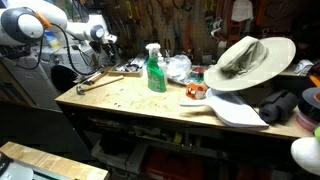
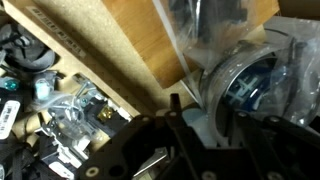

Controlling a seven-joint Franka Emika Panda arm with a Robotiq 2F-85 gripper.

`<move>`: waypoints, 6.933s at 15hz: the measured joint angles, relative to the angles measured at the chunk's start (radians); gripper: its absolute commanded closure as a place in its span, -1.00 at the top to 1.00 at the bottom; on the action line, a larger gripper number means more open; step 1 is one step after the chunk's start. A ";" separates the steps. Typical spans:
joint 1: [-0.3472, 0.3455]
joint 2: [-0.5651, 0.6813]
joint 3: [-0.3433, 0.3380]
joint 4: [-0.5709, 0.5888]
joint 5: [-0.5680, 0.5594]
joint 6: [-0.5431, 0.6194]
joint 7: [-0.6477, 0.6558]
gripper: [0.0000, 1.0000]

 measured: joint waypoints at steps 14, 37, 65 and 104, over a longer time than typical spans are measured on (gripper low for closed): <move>-0.016 0.019 0.021 0.037 0.064 -0.001 -0.003 -0.97; -0.198 -0.040 0.213 -0.009 0.333 0.004 -0.536 -0.97; -0.255 -0.865 0.030 -1.136 0.544 0.242 -0.654 -0.97; -0.400 -0.905 0.026 -1.534 0.307 0.920 0.410 0.81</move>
